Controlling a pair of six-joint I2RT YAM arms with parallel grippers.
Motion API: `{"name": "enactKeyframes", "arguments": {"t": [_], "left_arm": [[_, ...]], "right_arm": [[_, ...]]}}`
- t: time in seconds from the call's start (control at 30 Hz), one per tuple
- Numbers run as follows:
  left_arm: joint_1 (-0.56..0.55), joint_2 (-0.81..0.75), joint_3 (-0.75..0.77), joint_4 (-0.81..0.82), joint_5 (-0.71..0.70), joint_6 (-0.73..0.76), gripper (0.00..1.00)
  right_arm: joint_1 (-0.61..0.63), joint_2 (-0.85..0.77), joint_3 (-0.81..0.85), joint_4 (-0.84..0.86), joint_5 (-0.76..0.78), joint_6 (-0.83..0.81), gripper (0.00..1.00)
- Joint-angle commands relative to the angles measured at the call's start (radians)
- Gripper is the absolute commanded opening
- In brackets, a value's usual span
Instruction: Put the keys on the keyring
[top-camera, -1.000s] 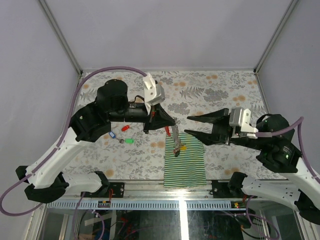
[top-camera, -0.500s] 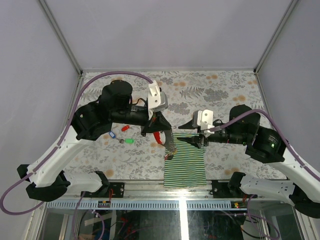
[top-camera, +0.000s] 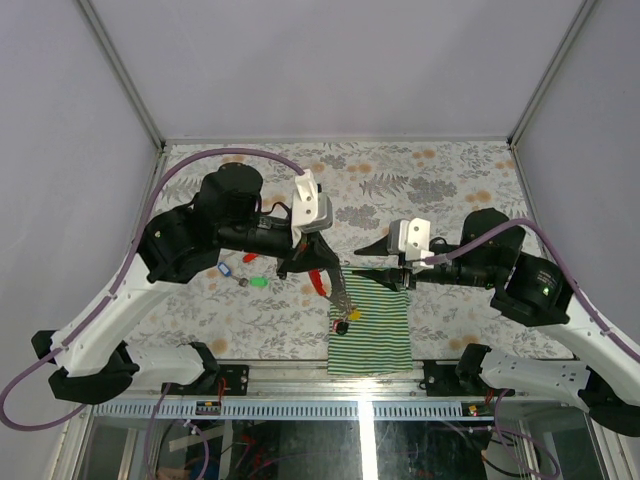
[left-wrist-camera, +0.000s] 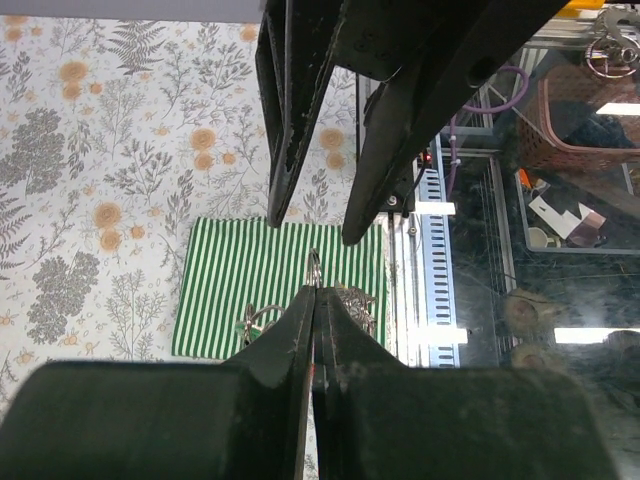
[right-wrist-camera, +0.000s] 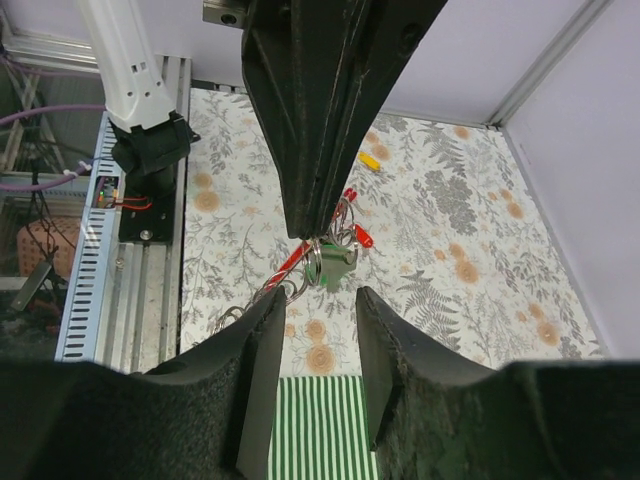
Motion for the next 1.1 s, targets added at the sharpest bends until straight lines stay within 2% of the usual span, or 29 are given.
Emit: {"name": "enactKeyframes", "arguments": {"t": [0.0, 0.27, 0.67, 0.8, 0.9, 0.97, 1.07], "left_arm": [[-0.009, -0.025, 0.038, 0.024, 0.054, 0.027, 0.0], [-0.012, -0.023, 0.043, 0.016, 0.065, 0.031, 0.0], [-0.019, -0.027, 0.041, 0.007, 0.071, 0.032, 0.0], [-0.021, -0.027, 0.042, 0.004, 0.069, 0.031, 0.0], [-0.021, -0.031, 0.047, 0.005, 0.06, 0.026, 0.0], [-0.021, -0.039, 0.046, 0.023, 0.034, 0.003, 0.04], [-0.021, -0.077, 0.021, 0.068, -0.037, -0.054, 0.17]], "right_arm": [[0.003, 0.016, 0.021, 0.059, -0.057, 0.016, 0.4], [0.003, 0.034, 0.028, 0.085, -0.122, 0.047, 0.35], [0.003, 0.048, 0.016, 0.105, -0.167, 0.066, 0.21], [0.004, 0.059, 0.022, 0.095, -0.18, 0.068, 0.02], [0.004, 0.067, 0.03, 0.082, -0.181, 0.069, 0.0], [0.003, 0.062, 0.027, 0.096, -0.169, 0.08, 0.0], [0.004, 0.021, -0.025, 0.203, -0.16, 0.123, 0.0]]}}
